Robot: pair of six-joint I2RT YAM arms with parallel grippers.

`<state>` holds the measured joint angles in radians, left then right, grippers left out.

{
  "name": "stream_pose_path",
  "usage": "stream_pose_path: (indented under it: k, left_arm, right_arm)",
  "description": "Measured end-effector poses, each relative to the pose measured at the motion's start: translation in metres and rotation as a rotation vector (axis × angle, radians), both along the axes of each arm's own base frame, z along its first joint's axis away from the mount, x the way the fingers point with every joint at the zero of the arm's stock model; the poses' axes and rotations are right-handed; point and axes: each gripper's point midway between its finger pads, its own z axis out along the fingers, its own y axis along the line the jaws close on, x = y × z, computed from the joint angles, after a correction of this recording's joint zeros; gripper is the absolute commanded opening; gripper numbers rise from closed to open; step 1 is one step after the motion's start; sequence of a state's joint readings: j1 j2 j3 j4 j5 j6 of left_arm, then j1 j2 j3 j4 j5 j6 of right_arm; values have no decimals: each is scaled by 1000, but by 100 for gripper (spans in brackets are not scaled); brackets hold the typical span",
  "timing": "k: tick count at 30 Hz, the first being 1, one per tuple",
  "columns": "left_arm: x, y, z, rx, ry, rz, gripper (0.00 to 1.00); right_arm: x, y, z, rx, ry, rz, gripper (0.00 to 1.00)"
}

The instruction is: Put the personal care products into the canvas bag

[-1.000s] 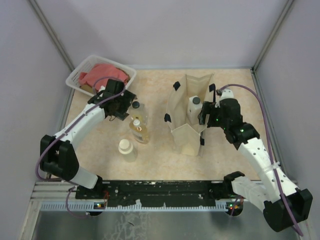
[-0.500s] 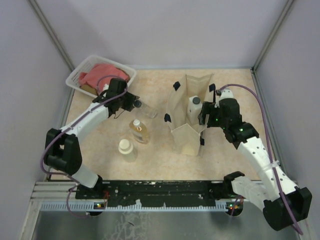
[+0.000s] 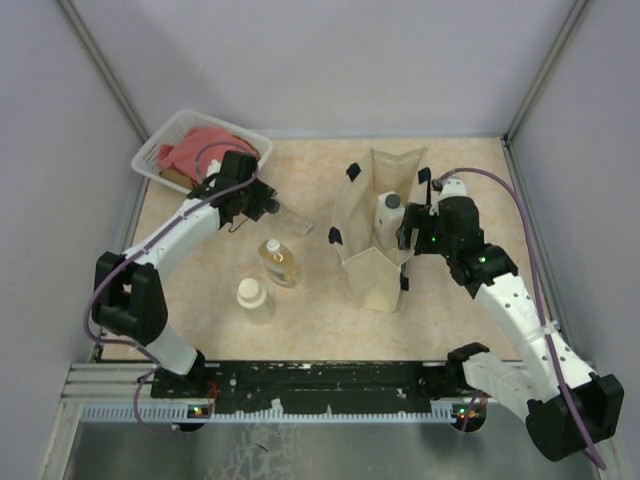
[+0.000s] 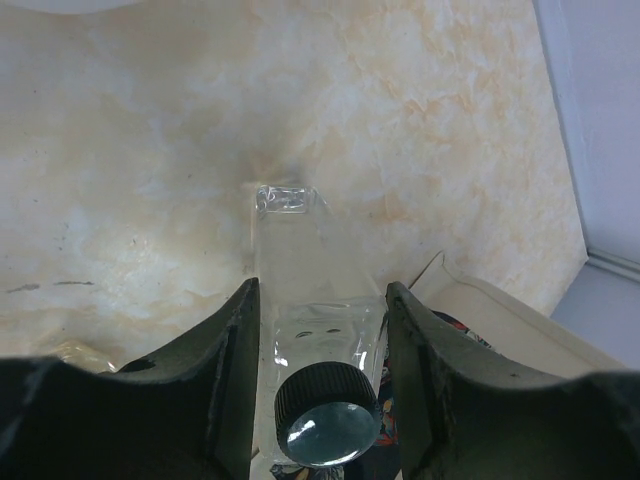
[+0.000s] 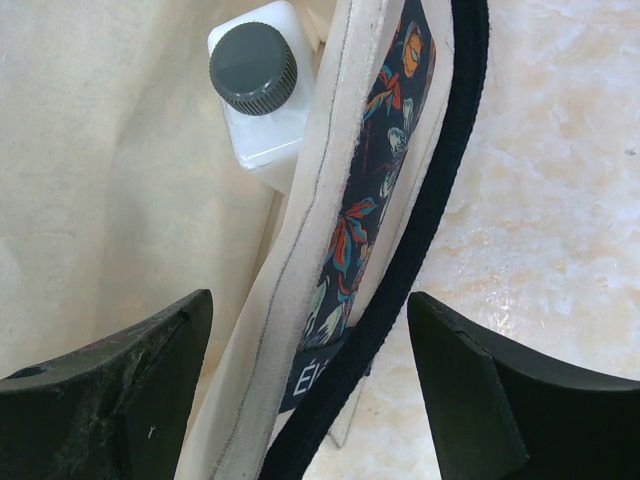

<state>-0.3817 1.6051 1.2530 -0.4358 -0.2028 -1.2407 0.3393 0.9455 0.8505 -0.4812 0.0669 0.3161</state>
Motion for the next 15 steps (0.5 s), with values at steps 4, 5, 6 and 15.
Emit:
stream_pose_path:
  k: [4,5,6,15]
  left_arm:
    - [7,-2,1,24,5,-20,22]
    - [9,-3,2,34,6,-30,19]
    - [13,-4,3,50,9,-44,17]
    - [38,-4,17,232,-20,-179,0]
  right_arm:
    - [0,0,0,0,0,0,79]
    - [0,0,0,-1,0,0,79]
    - [0,0,0,-1,0,0,79]
    - [1,0,-2,-3,7,0,79]
